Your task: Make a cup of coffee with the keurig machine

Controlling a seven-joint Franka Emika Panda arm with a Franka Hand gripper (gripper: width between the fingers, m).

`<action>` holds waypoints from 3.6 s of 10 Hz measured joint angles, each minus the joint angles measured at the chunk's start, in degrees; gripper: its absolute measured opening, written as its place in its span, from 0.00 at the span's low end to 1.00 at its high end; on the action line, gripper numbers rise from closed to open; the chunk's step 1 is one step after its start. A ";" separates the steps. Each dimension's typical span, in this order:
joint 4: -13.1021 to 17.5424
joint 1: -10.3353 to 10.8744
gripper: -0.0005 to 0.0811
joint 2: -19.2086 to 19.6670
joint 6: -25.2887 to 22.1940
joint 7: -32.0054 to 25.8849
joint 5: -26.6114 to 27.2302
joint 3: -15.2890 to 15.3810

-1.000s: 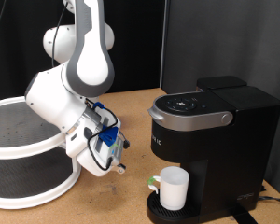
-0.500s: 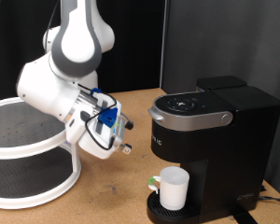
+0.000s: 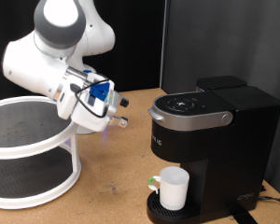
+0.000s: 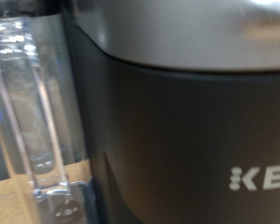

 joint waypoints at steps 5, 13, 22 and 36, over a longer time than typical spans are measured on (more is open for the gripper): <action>1.47 -1.20 0.99 -9.60 1.24 13.50 -13.47 2.46; 5.55 -0.30 0.99 -14.36 1.23 20.83 -18.30 5.35; 16.17 0.32 0.99 -9.11 -0.53 32.02 -30.70 14.83; 38.44 1.52 0.99 7.30 -7.63 39.49 -47.83 22.20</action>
